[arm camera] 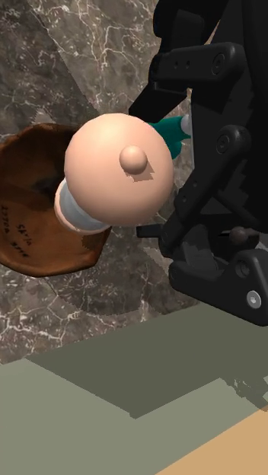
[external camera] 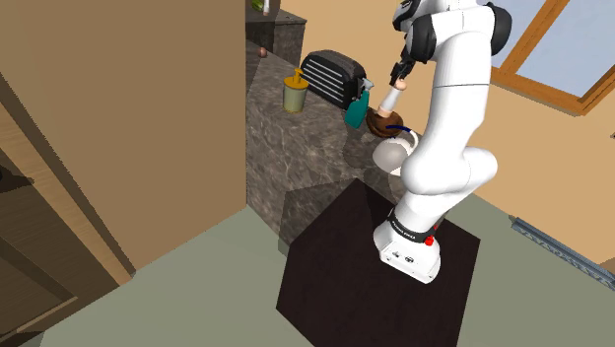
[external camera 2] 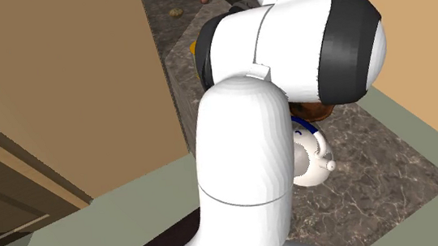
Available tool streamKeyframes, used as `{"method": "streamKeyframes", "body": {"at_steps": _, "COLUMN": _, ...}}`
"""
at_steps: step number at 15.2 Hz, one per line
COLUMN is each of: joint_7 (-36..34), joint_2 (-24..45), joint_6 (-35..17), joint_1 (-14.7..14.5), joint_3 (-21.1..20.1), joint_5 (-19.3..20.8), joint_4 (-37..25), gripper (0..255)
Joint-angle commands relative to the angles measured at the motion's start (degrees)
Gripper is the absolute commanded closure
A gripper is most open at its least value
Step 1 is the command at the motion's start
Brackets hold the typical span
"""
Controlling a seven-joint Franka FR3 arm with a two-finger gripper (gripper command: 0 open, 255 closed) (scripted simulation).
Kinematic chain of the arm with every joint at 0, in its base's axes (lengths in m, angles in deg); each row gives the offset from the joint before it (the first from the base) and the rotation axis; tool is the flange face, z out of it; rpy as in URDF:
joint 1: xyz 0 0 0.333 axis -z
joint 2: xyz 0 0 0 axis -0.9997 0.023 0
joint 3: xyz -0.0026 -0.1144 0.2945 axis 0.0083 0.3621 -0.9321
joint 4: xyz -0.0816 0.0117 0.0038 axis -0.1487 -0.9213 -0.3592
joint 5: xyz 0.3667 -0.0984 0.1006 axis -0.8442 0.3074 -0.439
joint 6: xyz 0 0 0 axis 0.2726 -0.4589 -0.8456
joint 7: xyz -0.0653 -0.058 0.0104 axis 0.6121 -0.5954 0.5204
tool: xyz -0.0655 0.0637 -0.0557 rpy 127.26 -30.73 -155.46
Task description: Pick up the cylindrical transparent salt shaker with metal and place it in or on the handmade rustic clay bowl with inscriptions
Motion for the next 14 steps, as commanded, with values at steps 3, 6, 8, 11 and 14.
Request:
{"method": "streamKeyframes", "body": {"at_steps": 3, "joint_7": 0.11, "joint_2": -0.04, "joint_6": -0.34, "joint_1": -0.02, "joint_3": 0.01, "joint_5": -0.03, "joint_4": 0.36, "gripper": 255}}
{"method": "streamKeyframes", "body": {"at_steps": 6, "joint_7": 0.11, "joint_2": -0.04, "joint_6": -0.34, "joint_1": -0.02, "joint_3": 0.01, "joint_5": -0.03, "joint_4": 0.36, "gripper": 255}}
{"method": "streamKeyframes", "body": {"at_steps": 8, "joint_7": 0.11, "joint_2": -0.05, "joint_6": -0.35, "joint_1": -0.03, "joint_3": 0.01, "joint_5": -0.02, "joint_4": 0.37, "gripper": 0}}
{"method": "streamKeyframes", "body": {"at_steps": 11, "joint_7": 0.11, "joint_2": -0.05, "joint_6": -0.35, "joint_1": -0.02, "joint_3": 0.01, "joint_5": -0.03, "joint_4": 0.36, "gripper": 0}}
{"method": "streamKeyframes", "body": {"at_steps": 14, "joint_7": -0.16, "joint_2": -0.48, "joint_6": 1.30, "joint_1": 0.12, "joint_3": 0.22, "joint_5": 0.32, "joint_4": -0.96, "gripper": 0}}
